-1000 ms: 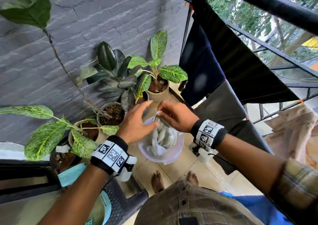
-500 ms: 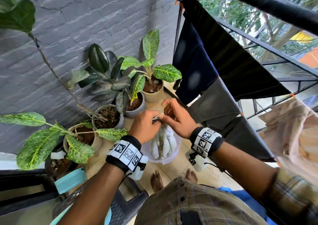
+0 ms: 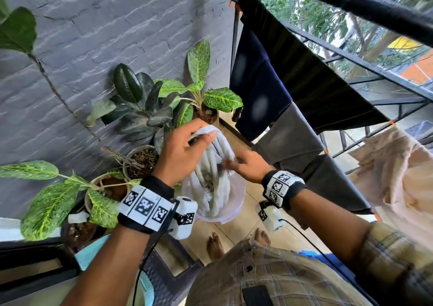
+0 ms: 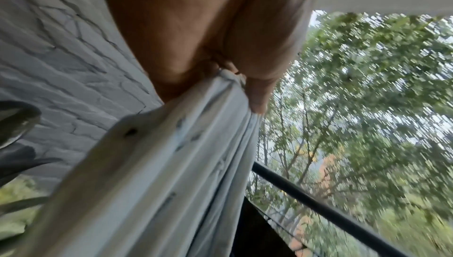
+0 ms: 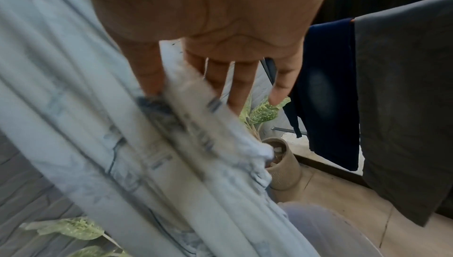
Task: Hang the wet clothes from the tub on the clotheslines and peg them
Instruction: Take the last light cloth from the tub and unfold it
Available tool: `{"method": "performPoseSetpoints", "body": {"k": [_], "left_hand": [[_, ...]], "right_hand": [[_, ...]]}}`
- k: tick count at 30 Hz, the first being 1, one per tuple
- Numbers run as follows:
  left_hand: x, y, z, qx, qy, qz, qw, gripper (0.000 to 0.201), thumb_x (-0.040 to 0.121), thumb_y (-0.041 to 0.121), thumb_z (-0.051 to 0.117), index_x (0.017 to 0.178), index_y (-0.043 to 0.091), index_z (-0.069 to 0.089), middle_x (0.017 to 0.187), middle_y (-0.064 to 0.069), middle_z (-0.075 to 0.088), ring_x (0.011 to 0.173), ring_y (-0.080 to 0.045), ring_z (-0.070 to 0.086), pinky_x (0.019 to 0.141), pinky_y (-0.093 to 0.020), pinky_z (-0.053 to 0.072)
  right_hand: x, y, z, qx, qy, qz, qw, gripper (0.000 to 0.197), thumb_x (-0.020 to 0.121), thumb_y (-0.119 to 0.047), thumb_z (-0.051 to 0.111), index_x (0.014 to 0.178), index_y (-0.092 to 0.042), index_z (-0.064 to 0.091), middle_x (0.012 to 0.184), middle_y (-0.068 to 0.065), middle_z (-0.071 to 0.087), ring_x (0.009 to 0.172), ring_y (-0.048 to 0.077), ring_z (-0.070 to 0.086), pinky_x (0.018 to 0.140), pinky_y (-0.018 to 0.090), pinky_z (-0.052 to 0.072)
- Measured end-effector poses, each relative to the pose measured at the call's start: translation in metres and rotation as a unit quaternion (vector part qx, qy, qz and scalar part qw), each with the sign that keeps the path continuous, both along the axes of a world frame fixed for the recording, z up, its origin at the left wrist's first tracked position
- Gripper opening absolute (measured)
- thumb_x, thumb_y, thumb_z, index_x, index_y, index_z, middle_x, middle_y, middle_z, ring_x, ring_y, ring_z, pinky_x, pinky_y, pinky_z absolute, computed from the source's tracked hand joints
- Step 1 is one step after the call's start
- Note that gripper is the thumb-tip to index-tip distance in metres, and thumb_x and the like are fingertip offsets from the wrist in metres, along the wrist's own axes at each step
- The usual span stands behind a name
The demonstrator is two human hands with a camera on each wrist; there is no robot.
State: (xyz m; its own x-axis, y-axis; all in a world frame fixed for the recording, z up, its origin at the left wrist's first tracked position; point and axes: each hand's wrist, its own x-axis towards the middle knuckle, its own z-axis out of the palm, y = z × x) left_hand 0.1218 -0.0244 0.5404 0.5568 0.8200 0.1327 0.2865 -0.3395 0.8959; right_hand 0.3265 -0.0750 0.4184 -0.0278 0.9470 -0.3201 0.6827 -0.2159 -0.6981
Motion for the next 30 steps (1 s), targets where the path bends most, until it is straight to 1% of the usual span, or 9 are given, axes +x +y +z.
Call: {"method": "performPoseSetpoints", "body": {"k": [6,9,11,15,17,21,23,27,30], "left_hand": [[-0.037,0.016,-0.016,-0.040,-0.016,0.079,0.996,0.017,0.096,0.035,0.057,0.087,0.022,0.064,0.074,-0.014,0.057,0.069,-0.020,0.051,0.065,-0.037,0.041],[-0.064,0.023,-0.040,-0.034,0.077,0.125,0.989,0.025,0.089,0.045,0.055,0.084,0.021,0.060,0.071,-0.010,0.057,0.069,-0.033,0.054,0.064,-0.044,0.046],[-0.073,0.021,-0.060,-0.069,0.157,0.130,0.976,0.012,0.085,0.034,0.061,0.085,0.022,0.057,0.073,-0.006,0.058,0.071,-0.031,0.057,0.064,-0.041,0.048],[-0.068,0.002,-0.093,-0.206,0.274,0.019,0.939,0.061,0.078,0.019,0.079,0.128,0.030,0.046,0.119,0.002,0.059,0.108,-0.023,0.059,0.084,-0.032,0.047],[-0.056,-0.008,-0.101,-0.183,0.273,-0.022,0.944,0.085,0.077,0.023,0.082,0.146,0.031,0.033,0.135,0.005,0.048,0.121,-0.018,0.049,0.094,-0.029,0.042],[-0.038,-0.016,-0.110,-0.103,0.297,-0.016,0.949,0.095,0.070,0.036,0.083,0.148,0.036,0.030,0.149,-0.002,0.039,0.133,-0.025,0.044,0.105,-0.039,0.042],[-0.031,-0.017,-0.111,-0.074,0.306,0.006,0.949,0.086,0.071,0.044,0.079,0.144,0.035,0.034,0.143,-0.002,0.043,0.129,-0.027,0.044,0.103,-0.045,0.043],[-0.024,-0.014,-0.107,-0.006,0.219,0.022,0.976,0.040,0.084,0.051,0.052,0.111,0.022,0.056,0.103,-0.002,0.063,0.094,-0.026,0.061,0.081,-0.047,0.051],[-0.032,-0.013,-0.101,-0.131,0.138,0.008,0.982,0.034,0.086,0.044,0.054,0.110,0.022,0.065,0.105,0.006,0.071,0.100,-0.018,0.065,0.090,-0.042,0.051]], "right_hand": [[0.016,0.008,0.006,0.007,0.056,-0.018,0.998,0.034,0.093,-0.051,0.055,0.087,-0.019,0.064,0.086,0.006,0.067,0.084,0.024,0.062,0.083,0.047,0.052],[0.017,0.013,0.025,0.024,0.134,-0.061,0.989,0.026,0.098,-0.036,0.057,0.077,-0.021,0.061,0.074,-0.007,0.062,0.070,0.011,0.057,0.072,0.032,0.049],[0.012,0.019,0.041,0.035,0.165,-0.042,0.985,0.025,0.096,-0.030,0.061,0.073,-0.023,0.060,0.066,-0.012,0.058,0.062,0.005,0.053,0.064,0.025,0.044],[-0.005,0.031,0.068,0.045,0.115,0.069,0.990,0.033,0.090,-0.032,0.069,0.058,-0.037,0.059,0.053,-0.013,0.050,0.052,0.005,0.045,0.056,0.024,0.038],[-0.015,0.035,0.076,0.049,0.106,0.108,0.987,0.034,0.089,-0.034,0.070,0.058,-0.041,0.058,0.054,-0.013,0.051,0.053,0.005,0.046,0.057,0.028,0.041],[-0.024,0.039,0.086,0.073,0.086,0.155,0.981,0.035,0.090,-0.038,0.067,0.058,-0.042,0.052,0.053,-0.014,0.045,0.053,0.005,0.040,0.056,0.030,0.038],[-0.024,0.038,0.090,0.082,0.087,0.182,0.976,0.038,0.092,-0.037,0.066,0.058,-0.036,0.047,0.055,-0.013,0.043,0.054,0.005,0.039,0.056,0.029,0.036],[-0.020,0.038,0.098,0.087,0.055,0.224,0.969,0.038,0.092,-0.037,0.066,0.060,-0.037,0.046,0.056,-0.011,0.044,0.054,0.006,0.041,0.056,0.023,0.035],[-0.003,0.041,0.106,0.070,0.019,0.235,0.969,0.025,0.084,-0.038,0.074,0.069,-0.034,0.054,0.063,-0.012,0.055,0.058,0.007,0.051,0.057,0.024,0.041]]}}
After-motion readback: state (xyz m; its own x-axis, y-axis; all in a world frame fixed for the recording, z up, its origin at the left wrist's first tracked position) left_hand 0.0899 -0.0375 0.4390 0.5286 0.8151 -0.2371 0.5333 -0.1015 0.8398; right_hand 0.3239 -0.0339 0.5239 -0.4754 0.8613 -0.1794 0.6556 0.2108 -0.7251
